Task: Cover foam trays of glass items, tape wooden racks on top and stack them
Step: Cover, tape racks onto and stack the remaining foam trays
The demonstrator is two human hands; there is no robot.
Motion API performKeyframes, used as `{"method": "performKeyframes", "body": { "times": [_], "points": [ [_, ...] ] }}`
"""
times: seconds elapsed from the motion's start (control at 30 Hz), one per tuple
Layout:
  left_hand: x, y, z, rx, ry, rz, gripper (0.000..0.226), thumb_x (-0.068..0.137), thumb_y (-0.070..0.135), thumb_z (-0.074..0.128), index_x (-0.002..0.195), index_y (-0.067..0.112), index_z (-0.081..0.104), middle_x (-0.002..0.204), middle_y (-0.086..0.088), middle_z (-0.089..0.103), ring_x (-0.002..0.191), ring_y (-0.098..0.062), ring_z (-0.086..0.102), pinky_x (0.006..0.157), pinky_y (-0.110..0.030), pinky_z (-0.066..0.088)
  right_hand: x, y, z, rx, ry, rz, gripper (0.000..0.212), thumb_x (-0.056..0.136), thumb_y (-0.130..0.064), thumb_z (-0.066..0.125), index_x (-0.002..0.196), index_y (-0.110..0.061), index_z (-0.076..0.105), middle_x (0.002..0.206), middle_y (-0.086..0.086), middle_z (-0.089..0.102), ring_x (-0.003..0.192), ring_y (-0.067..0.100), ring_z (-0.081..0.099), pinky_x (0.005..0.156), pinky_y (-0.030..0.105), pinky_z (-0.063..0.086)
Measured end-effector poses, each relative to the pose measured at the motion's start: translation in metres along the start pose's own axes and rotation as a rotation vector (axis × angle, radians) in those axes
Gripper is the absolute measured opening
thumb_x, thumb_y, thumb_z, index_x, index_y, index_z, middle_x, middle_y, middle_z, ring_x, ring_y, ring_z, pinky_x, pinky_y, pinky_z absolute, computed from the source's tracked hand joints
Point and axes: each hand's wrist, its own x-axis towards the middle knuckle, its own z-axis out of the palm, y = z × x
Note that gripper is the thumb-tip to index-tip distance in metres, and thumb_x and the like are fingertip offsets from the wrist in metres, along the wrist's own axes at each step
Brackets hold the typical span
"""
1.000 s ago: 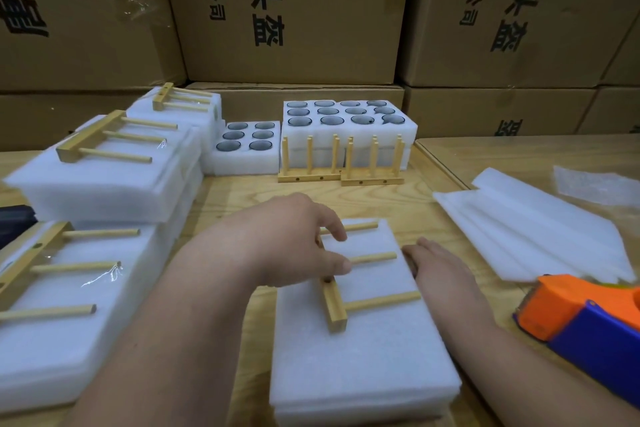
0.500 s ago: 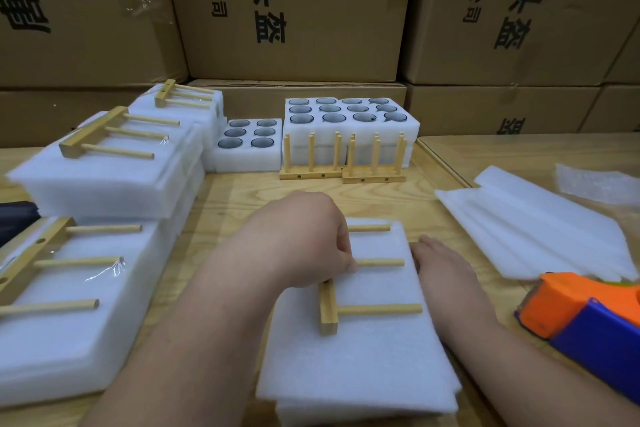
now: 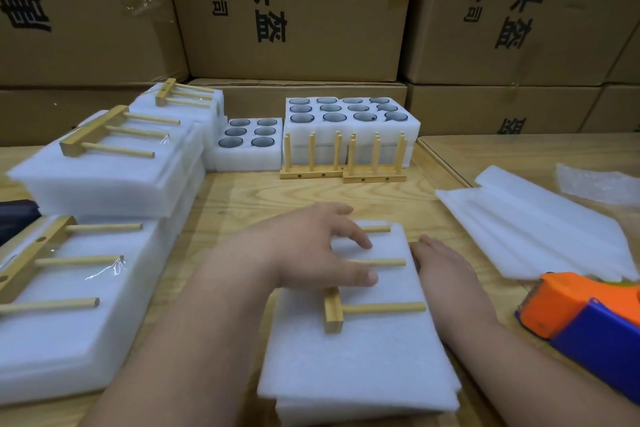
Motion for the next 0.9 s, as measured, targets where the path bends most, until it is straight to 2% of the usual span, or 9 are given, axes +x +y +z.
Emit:
{"method": "performKeyframes", "body": {
  "times": [0.17,0.3,0.47,0.6,0.77,0.9],
  "points": [
    [0.0049,0.0036,0.0063,0.027,0.037,-0.086,0.039,0.078,0.065,0.072,0.113,0.056,0.058,0.144,0.032,0.041,0.124,-0.005,0.048,0.093,-0.03,0.043,0.0011,0.0008,-0.0002,0.019,-0.015,0.013,0.039,0.097,-0.051,0.045,0.13,-0.034,0.056,0.156,-0.005,0.039,0.151,0.019,0.025,0.115,0.045,0.035],
    [0.0044,0.0077,0.0069,0.022,0.053,-0.112,0.035,0.08,0.062,0.071,0.112,0.053,0.059,0.137,0.029,0.046,0.106,-0.004,0.048,0.075,-0.026,0.041,0.0025,0.0007,-0.0003,-0.006,-0.024,0.015,0.039,0.097,-0.05,0.044,0.13,-0.034,0.056,0.153,-0.003,0.042,0.15,0.019,0.026,0.114,0.045,0.036],
    [0.0031,0.0102,0.0071,0.037,0.08,-0.145,0.035,0.079,0.065,0.071,0.109,0.051,0.059,0.135,0.024,0.047,0.109,-0.007,0.052,0.079,-0.03,0.043,0.0027,0.0001,-0.0015,-0.005,-0.024,0.017,0.042,0.097,-0.046,0.043,0.135,-0.031,0.055,0.153,-0.001,0.042,0.148,0.02,0.029,0.115,0.045,0.035],
    [0.0037,0.0097,0.0077,0.03,0.093,-0.162,0.034,0.079,0.065,0.071,0.106,0.05,0.059,0.132,0.02,0.048,0.11,-0.01,0.054,0.084,-0.032,0.048,0.0031,-0.0009,-0.002,-0.01,-0.032,0.028,0.038,0.097,-0.044,0.044,0.13,-0.03,0.058,0.148,0.003,0.045,0.143,0.024,0.036,0.113,0.046,0.037],
    [0.0073,0.007,0.0099,0.043,0.108,-0.173,0.033,0.077,0.066,0.07,0.103,0.049,0.057,0.128,0.018,0.048,0.106,-0.012,0.055,0.082,-0.033,0.047,0.0034,-0.0005,-0.0019,-0.024,-0.025,0.016,0.045,0.099,-0.046,0.046,0.142,-0.03,0.052,0.163,0.001,0.031,0.151,0.02,0.024,0.121,0.043,0.026],
    [0.0092,0.0031,0.0092,0.037,0.118,-0.183,0.035,0.073,0.07,0.07,0.099,0.05,0.057,0.122,0.018,0.049,0.098,-0.009,0.057,0.074,-0.031,0.046,0.0038,-0.0018,-0.0028,-0.028,-0.016,0.006,0.042,0.099,-0.042,0.046,0.138,-0.028,0.055,0.158,0.002,0.038,0.149,0.02,0.028,0.119,0.043,0.028]
  ]
}}
